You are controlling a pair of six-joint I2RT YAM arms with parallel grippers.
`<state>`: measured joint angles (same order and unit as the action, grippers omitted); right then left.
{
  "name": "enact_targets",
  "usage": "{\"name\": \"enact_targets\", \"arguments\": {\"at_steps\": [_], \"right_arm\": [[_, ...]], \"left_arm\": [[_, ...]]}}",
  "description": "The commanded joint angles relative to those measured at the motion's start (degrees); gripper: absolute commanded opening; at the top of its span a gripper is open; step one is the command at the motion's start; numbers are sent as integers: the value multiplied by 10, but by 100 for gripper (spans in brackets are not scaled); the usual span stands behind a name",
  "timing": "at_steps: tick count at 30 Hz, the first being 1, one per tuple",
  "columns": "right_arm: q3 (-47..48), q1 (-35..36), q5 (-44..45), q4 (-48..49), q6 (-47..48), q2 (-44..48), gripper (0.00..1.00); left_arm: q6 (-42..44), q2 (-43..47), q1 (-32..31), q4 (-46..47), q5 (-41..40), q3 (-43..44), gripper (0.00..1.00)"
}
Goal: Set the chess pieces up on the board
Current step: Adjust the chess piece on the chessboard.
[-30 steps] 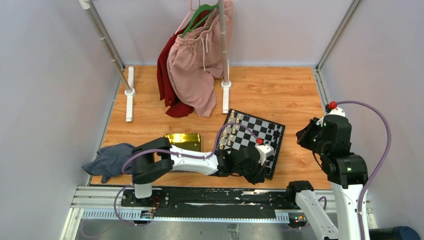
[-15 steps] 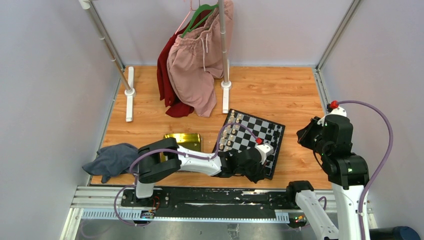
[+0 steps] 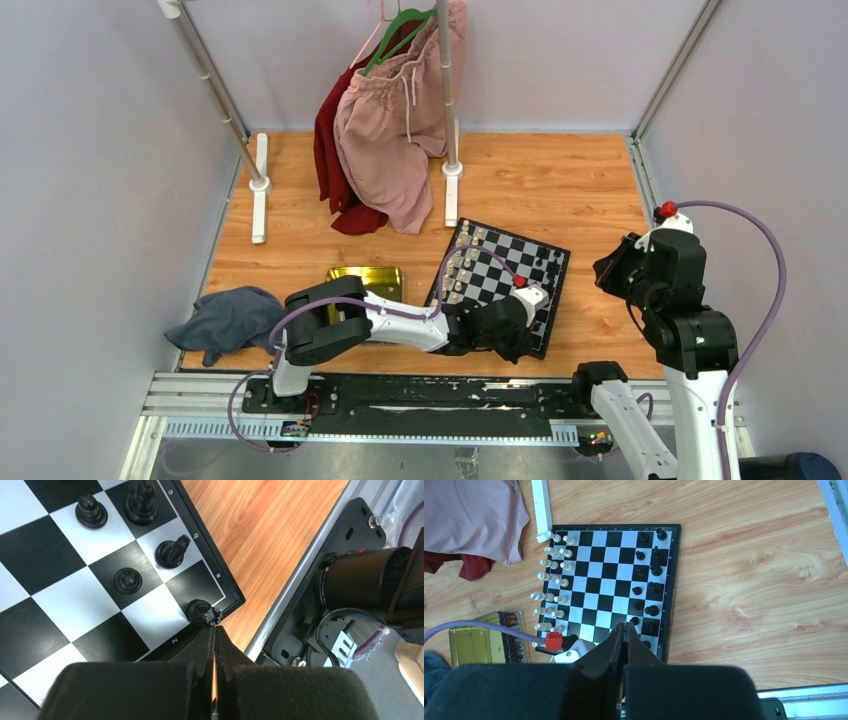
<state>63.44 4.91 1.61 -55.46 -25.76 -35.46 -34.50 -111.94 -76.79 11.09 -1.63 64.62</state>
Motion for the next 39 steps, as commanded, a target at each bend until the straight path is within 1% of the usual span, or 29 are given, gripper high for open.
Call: {"name": "enact_targets", "arguments": {"at_steps": [1,19,28,31,34,39], "right_arm": [[12,12,8,2,1,2,0],[12,19,15,2,5,3,0],[15,19,17,-2,8,6,0],[17,19,19,-4,10,6,0],[17,20,21,-7,13,8,0],[7,19,21,-3,13,11,0]], "left_arm": [[3,-15,0,15,-23,24,0],[5,-33,1,15,-28,44,0],[6,-26,1,13,-25,39,0],[4,-9,1,10,-13,26,0],[4,24,-1,-14,-7,10,0],[31,93,-7,-99,-24,-8,3]]}}
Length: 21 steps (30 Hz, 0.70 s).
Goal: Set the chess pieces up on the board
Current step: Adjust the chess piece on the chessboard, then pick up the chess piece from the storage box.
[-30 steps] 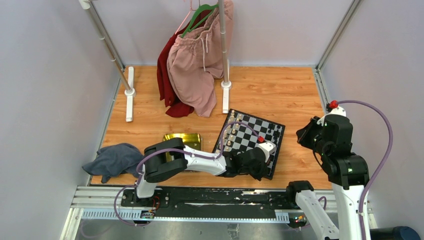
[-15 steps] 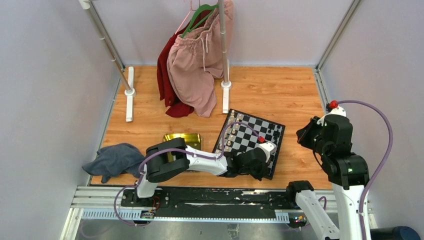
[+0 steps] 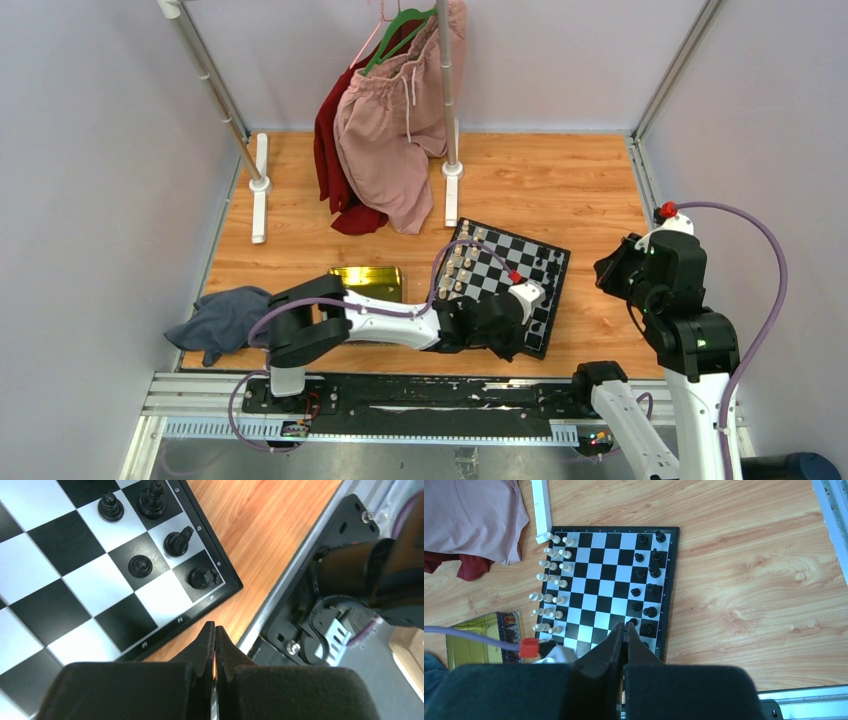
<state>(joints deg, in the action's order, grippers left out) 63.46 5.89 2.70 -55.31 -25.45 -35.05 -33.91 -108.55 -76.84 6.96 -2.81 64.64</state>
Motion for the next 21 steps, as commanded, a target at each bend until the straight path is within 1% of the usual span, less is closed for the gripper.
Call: {"name": "enact_targets", "arguments": {"at_steps": [1,3,6,9,13,14,18,21], "right_arm": [[5,10,10,-3,10,7,0],[1,10,9,0,8,6,0],[-5,10,7,8,5,6,0],[-12,10,6,15,3,5,4],[-17,10,11,19,5,4,10],[-17,10,15,19,7,2,12],[-15,10,27,19,15,-4,16],[-15,10,29,19,15,-6,17]], "left_arm": [[33,71,-8,-83,-21,-8,3],[45,96,-10,-126,-48,-12,5],[61,111,-9,-162,-99,-11,6],[77,97,-9,-189,-136,8,8],[102,55,-9,-206,-170,42,15],[109,43,-9,-208,-175,50,18],[128,0,-8,-216,-192,87,36],[131,-18,-2,-218,-199,107,42]]}}
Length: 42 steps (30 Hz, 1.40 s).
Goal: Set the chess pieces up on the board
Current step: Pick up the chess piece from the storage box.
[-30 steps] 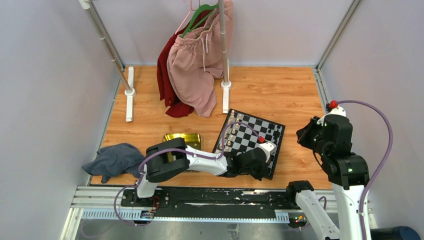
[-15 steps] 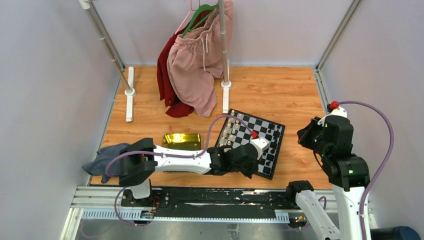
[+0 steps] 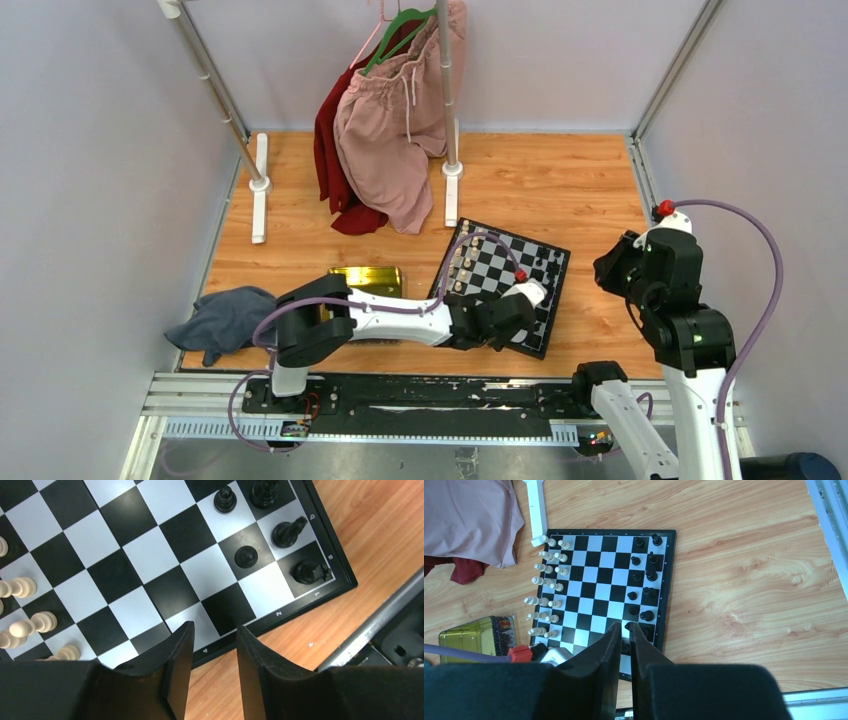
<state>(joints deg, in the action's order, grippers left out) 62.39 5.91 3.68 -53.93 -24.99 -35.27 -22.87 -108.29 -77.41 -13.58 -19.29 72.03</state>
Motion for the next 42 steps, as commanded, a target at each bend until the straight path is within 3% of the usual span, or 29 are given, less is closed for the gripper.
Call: {"name": "enact_targets", "arguments": {"at_steps": [1,12,19,27,34,42], "right_arm": [[-4,9,20,7,10,-4,17],[-8,10,31,4,13,0,17],[-3,9,24,22,23,-18,18],[-6,10,-4,77,32,-85,23],[-20,10,-13,133,41,-148,30],[-15,12,-18,186,37,-210,31]], "left_arm": [[20,-25,7,-13,-35,37,42],[9,-4,30,-59,-61,56,44],[-27,144,32,-172,-149,29,66],[-172,293,85,-328,-224,-73,68],[-267,380,152,-399,-214,-183,78],[-335,450,201,-423,-178,-260,79]]}}
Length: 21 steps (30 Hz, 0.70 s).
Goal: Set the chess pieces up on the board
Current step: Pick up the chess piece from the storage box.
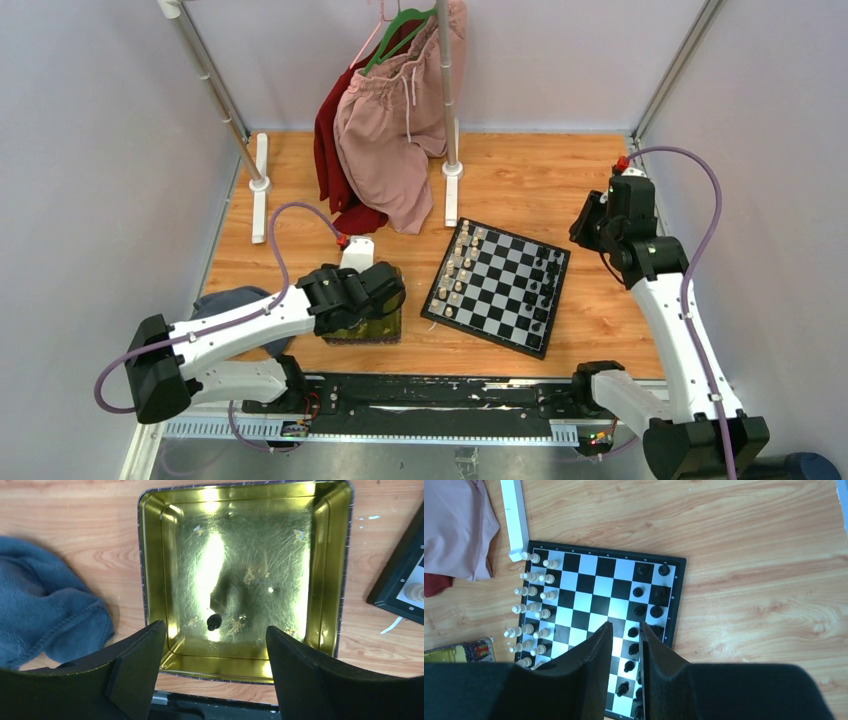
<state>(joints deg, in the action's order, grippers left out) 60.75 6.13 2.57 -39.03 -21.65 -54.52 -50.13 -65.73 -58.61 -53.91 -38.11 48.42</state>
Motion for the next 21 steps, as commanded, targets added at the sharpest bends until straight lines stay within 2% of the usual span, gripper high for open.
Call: {"name": "enact_targets", "arguments": {"at_steps": [1,9,21], "right_arm": [[1,11,-8,43,3,-23,31],[-9,24,-3,60,0,-44,31],[-25,37,-2,68,3,-46,30]], "left_arm": [[-73,28,14,-19,16,-31,79],[-126,32,14,-10,53,-72,72],[-137,13,24,64,71,-122,64]]}}
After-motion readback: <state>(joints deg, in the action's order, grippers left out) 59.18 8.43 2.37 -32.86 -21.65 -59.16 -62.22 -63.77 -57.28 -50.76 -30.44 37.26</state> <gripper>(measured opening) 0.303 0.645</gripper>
